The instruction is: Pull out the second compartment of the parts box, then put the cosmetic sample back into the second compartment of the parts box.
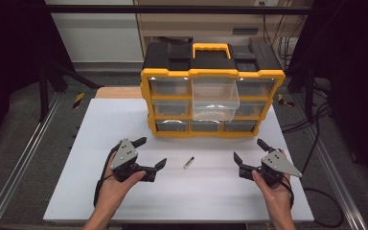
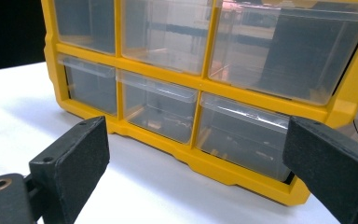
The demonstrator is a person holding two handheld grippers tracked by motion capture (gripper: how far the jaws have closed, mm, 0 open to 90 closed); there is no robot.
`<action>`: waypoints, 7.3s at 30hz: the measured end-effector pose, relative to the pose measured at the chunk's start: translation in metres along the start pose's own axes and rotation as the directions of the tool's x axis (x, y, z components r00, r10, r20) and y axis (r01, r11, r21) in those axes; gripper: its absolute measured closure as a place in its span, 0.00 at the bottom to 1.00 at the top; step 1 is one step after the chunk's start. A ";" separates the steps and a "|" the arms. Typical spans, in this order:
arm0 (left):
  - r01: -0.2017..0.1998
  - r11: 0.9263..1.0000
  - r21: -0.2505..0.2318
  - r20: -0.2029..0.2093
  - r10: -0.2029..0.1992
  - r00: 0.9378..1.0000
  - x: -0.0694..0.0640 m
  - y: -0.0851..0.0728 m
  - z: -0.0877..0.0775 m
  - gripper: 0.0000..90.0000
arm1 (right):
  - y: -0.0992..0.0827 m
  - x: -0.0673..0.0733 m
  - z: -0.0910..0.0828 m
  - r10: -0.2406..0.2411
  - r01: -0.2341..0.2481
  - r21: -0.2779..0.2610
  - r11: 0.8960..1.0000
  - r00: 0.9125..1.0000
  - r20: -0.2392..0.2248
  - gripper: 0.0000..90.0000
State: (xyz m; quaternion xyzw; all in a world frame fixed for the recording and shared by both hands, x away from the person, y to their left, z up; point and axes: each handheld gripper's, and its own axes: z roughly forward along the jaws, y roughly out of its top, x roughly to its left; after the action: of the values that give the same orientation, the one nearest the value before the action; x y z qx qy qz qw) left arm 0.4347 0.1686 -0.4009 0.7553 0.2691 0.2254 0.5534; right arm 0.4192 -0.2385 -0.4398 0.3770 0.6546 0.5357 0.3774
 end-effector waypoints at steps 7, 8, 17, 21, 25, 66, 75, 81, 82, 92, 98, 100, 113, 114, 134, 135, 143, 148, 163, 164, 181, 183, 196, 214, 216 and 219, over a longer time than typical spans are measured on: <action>-0.012 1.000 0.011 0.012 0.011 1.000 -0.004 0.004 0.008 0.04 | -0.001 -0.003 -0.001 0.019 -0.019 -0.006 1.000 1.000 -0.003 0.09; -0.013 1.000 0.012 0.013 0.012 1.000 -0.005 0.005 0.009 0.04 | -0.001 -0.004 -0.001 0.020 -0.020 -0.006 1.000 1.000 -0.001 0.09; -0.035 0.998 0.059 0.030 0.033 0.999 -0.013 0.012 0.022 0.04 | -0.002 -0.004 -0.001 0.021 -0.021 -0.003 1.000 1.000 0.001 0.07; -0.042 0.997 0.071 0.040 0.039 0.998 -0.016 0.016 0.027 0.04 | -0.002 -0.005 -0.002 0.016 -0.016 -0.003 1.000 1.000 0.008 0.07; -0.049 0.995 0.084 0.039 0.046 0.998 -0.018 0.018 0.031 0.04 | -0.002 -0.006 -0.002 0.015 -0.015 -0.003 1.000 1.000 0.009 0.07; -0.085 0.951 0.296 0.057 0.072 0.996 -0.031 0.038 0.070 0.08 | -0.003 -0.005 -0.001 0.015 -0.015 0.016 1.000 1.000 0.005 0.07; -0.069 0.920 0.385 0.065 0.047 0.997 -0.031 0.033 0.084 0.12 | -0.004 -0.006 -0.001 0.010 -0.010 0.024 1.000 1.000 0.005 0.07; -0.040 0.906 0.421 0.065 0.014 0.998 -0.028 0.027 0.091 0.17 | -0.004 -0.006 -0.001 0.014 -0.014 0.027 1.000 1.000 0.006 0.07; -0.038 0.904 0.425 0.063 0.013 0.998 -0.027 0.026 0.092 0.19 | -0.004 -0.006 -0.001 0.014 -0.015 0.028 0.999 1.000 0.005 0.07; -0.017 0.886 0.463 0.053 -0.009 0.999 -0.025 0.009 0.100 0.30 | -0.005 -0.005 0.001 0.010 -0.010 0.039 0.999 1.000 -0.002 0.07; -0.010 0.867 0.497 0.053 -0.019 0.998 -0.027 0.002 0.108 0.37 | -0.005 -0.004 0.002 0.007 -0.006 0.046 0.999 1.000 -0.004 0.07; -0.005 0.863 0.505 0.056 -0.027 0.998 -0.028 0.000 0.111 0.39 | -0.005 -0.003 0.002 0.005 -0.005 0.049 0.999 1.000 -0.005 0.07; 0.015 0.827 0.562 0.070 -0.066 0.995 -0.032 -0.012 0.132 0.63 | -0.006 -0.002 0.003 -0.004 0.005 0.063 0.998 1.000 -0.010 0.06; 0.019 0.826 0.564 0.062 -0.065 0.996 -0.033 -0.013 0.133 0.64 | -0.006 -0.002 0.003 -0.005 0.006 0.063 0.998 1.000 -0.010 0.06; 0.045 0.795 0.605 0.040 -0.086 0.995 -0.033 -0.024 0.147 0.80 | -0.006 -0.002 0.004 -0.002 0.003 0.066 0.998 1.000 -0.014 0.06; 0.046 0.795 0.605 0.038 -0.087 0.995 -0.033 -0.025 0.147 0.82 | -0.006 -0.002 0.004 -0.002 0.003 0.066 0.998 1.000 -0.014 0.06; 0.072 0.788 0.611 0.029 -0.114 0.993 -0.032 -0.026 0.146 0.90 | -0.006 -0.001 0.004 -0.007 0.008 0.068 0.998 1.000 -0.018 0.06; 0.099 0.796 0.597 0.038 -0.152 0.988 -0.027 -0.024 0.139 0.90 | -0.006 -0.001 0.004 -0.008 0.009 0.067 0.998 1.000 -0.018 0.06; 0.127 0.837 0.532 0.065 -0.190 0.980 -0.002 0.012 0.093 0.90 | -0.006 0.001 0.005 -0.012 0.013 0.070 0.997 1.000 -0.022 0.06; 0.120 0.841 0.527 0.064 -0.180 0.982 -0.001 0.015 0.090 0.90 | -0.006 0.001 0.005 -0.013 0.014 0.070 0.997 1.000 -0.022 0.06; 0.074 0.880 0.469 0.064 -0.118 0.991 0.003 0.049 0.068 0.90 | -0.006 0.003 0.005 -0.018 0.020 0.068 0.998 0.999 -0.027 0.06; 0.073 0.885 0.460 0.066 -0.116 0.991 0.004 0.053 0.066 0.90 | -0.006 0.003 0.006 -0.017 0.019 0.067 0.998 0.999 -0.027 0.06; 0.048 0.917 0.395 0.070 -0.082 0.994 0.004 0.086 0.050 0.90 | -0.006 0.002 0.006 -0.013 0.015 0.069 0.997 1.000 -0.025 0.06; 0.007 0.948 0.320 0.086 -0.036 0.996 -0.003 0.118 0.040 0.90 | -0.006 0.002 0.005 -0.012 0.013 0.068 0.998 1.000 -0.023 0.06; 0.001 0.949 0.314 0.087 -0.030 0.996 -0.004 0.120 0.039 0.90 | -0.006 0.002 0.005 -0.011 0.013 0.067 0.998 1.000 -0.023 0.06; 0.000 0.951 0.309 0.090 -0.030 0.996 -0.005 0.121 0.039 0.90 | -0.006 0.001 0.005 -0.012 0.013 0.066 0.998 1.000 -0.023 0.06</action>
State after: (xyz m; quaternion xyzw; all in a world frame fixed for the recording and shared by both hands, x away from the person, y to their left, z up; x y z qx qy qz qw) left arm 0.4747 0.1083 -0.2963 0.8401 0.2807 0.1409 0.4423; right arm 0.4228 -0.2359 -0.4462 0.3793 0.6785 0.5155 0.3606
